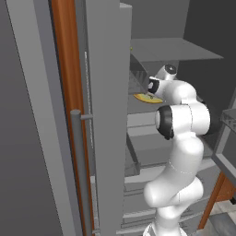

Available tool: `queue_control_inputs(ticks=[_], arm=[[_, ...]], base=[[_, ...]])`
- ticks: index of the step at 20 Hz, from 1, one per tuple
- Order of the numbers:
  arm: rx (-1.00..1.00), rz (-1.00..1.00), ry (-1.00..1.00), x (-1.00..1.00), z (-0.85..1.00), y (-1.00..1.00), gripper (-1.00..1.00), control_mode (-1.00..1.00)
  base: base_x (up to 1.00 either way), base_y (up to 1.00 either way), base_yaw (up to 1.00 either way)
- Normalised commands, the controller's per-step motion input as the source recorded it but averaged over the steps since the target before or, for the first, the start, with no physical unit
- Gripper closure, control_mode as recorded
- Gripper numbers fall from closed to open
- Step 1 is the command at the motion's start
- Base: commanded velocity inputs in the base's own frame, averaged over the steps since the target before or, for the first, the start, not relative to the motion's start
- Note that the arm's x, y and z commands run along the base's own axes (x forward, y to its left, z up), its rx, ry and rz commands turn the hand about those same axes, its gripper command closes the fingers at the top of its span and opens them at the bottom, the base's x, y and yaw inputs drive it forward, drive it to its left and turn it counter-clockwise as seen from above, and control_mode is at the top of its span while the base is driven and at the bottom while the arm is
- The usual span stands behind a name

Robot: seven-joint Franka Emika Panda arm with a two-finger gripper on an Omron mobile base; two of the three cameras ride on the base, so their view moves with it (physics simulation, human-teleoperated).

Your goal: Transport the chicken drumstick from the fridge to the microwave and turn on the microwave.

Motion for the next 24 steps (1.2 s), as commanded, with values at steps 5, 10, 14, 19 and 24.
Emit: queue_control_inputs(ticks=[5, 10, 14, 19, 24], arm=[[0.0, 0.0, 0.0, 0.18, -0.02, -0.01, -1.0, -1.0], [0.0, 0.0, 0.0, 0.11, -0.1, 0.0, -1.0, -1.0], [0.0, 0.0, 0.0, 0.11, -0.14, 0.0, -1.0, -1.0], [0.0, 0.0, 0.0, 0.02, -0.24, 0.0, -1.0, -1.0], [0.0, 0.0, 0.0, 0.0, -0.31, 0.0, -1.0, -1.0]], base=[[0.0, 0.0, 0.0], [0.0, 0.0, 0.0], [0.0, 0.0, 0.0], [0.0, 0.0, 0.0], [0.0, 0.0, 0.0]])
